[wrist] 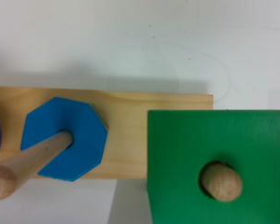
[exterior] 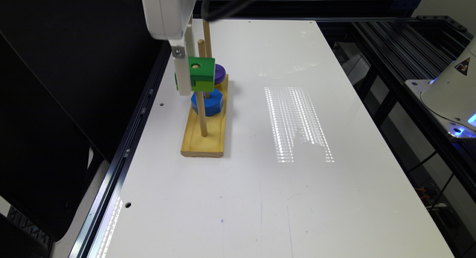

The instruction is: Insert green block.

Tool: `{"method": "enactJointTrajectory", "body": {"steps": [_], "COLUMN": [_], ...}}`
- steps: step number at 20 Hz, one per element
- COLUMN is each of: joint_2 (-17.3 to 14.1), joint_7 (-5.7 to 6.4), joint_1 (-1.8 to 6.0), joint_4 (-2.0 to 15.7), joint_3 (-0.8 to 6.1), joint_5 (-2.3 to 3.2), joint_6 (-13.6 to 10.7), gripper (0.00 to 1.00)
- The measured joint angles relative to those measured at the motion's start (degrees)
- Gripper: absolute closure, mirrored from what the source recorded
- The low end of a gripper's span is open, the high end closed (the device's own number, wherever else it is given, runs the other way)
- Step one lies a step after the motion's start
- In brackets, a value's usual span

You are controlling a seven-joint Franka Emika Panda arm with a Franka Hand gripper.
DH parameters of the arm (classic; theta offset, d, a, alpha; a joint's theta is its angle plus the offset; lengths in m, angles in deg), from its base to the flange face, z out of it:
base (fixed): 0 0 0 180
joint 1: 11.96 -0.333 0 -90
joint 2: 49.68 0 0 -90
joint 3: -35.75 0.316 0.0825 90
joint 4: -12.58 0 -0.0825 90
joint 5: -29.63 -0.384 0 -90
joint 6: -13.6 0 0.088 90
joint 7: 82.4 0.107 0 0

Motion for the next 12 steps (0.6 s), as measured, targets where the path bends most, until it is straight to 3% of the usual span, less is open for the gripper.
{"method": "enactJointTrajectory", "body": {"steps": [7,12], "joint_2": [-0.2,-2.1], "joint_7": [0.0,0.0], "joint_1": [0.0,0.01], "joint_4": [-0.01,-0.04], "joint_3": [0.0,-0.03], "joint_5": [0.03,0.28], "joint_6": [0.1,1.7], "gripper": [1.0,1.0]}}
